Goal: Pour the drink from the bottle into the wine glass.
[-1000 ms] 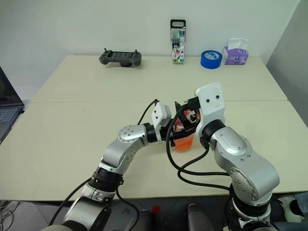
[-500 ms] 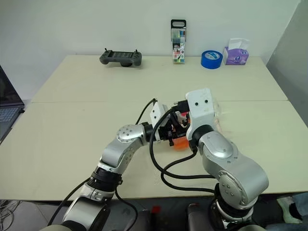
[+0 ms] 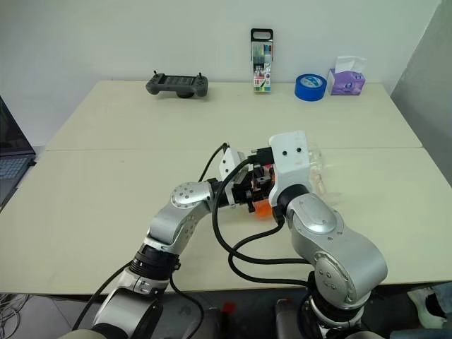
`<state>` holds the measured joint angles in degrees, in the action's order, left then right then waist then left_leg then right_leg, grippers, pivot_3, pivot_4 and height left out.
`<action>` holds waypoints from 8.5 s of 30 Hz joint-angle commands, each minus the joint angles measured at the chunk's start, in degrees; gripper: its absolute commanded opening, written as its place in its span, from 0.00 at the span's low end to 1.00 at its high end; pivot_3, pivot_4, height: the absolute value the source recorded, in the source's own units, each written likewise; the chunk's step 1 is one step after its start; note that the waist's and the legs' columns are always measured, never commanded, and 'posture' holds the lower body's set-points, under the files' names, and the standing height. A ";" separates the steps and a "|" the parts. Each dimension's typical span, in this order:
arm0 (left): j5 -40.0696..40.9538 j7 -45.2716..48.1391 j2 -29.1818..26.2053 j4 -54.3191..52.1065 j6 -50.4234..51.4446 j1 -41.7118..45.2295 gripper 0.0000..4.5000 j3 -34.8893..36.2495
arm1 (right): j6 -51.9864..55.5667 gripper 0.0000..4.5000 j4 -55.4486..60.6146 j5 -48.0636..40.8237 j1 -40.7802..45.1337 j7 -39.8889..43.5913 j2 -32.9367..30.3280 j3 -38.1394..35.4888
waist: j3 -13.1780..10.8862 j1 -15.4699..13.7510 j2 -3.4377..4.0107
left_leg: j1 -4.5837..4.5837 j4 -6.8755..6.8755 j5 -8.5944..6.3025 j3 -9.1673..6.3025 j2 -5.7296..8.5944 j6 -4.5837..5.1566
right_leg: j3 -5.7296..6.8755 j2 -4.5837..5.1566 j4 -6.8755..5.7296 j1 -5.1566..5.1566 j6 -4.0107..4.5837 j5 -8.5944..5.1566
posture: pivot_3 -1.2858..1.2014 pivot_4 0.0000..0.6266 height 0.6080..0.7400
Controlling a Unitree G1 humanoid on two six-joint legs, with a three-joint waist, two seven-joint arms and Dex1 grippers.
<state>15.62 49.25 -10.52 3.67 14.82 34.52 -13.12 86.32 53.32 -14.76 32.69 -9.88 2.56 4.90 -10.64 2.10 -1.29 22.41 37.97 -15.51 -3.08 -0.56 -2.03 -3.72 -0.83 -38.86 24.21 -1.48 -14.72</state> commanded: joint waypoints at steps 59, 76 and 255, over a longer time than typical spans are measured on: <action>0.13 0.69 1.85 1.26 -1.75 3.36 0.37 0.09 | -31.58 0.99 -15.69 -18.68 0.35 32.11 -31.08 -6.53 | -0.06 -0.27 0.01 | -0.03 0.05 -0.05 0.08 0.05 0.10 | 0.01 0.02 -0.01 -0.06 -0.01 0.01 | 0.52 0.24 1.00; -0.12 -0.64 1.76 0.44 -1.86 2.80 0.37 0.70 | -31.71 0.99 -20.89 -16.87 2.86 29.77 -27.59 -4.21 | -0.06 -0.27 0.01 | -0.03 0.05 -0.05 0.08 0.05 0.10 | 0.00 0.02 -0.01 -0.06 0.00 0.02 | 0.52 0.24 1.00; -2.57 -29.80 -3.17 -18.92 4.44 -25.70 1.00 11.41 | -26.74 1.00 -20.40 -19.37 1.25 37.29 -34.74 -10.79 | -0.02 -0.45 -0.11 | 0.36 0.13 0.19 -1.42 0.88 -0.08 | 1.33 1.30 -0.10 -0.19 0.20 0.20 | 0.52 0.24 1.00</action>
<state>12.97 17.89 -13.53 -11.97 19.80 8.82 -0.04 56.53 31.27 -33.12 33.61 29.03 -30.54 -2.61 -10.66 1.65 -1.40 22.73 38.09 -15.30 -4.49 0.33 -2.07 -2.39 0.45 -38.98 23.99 -1.27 -14.53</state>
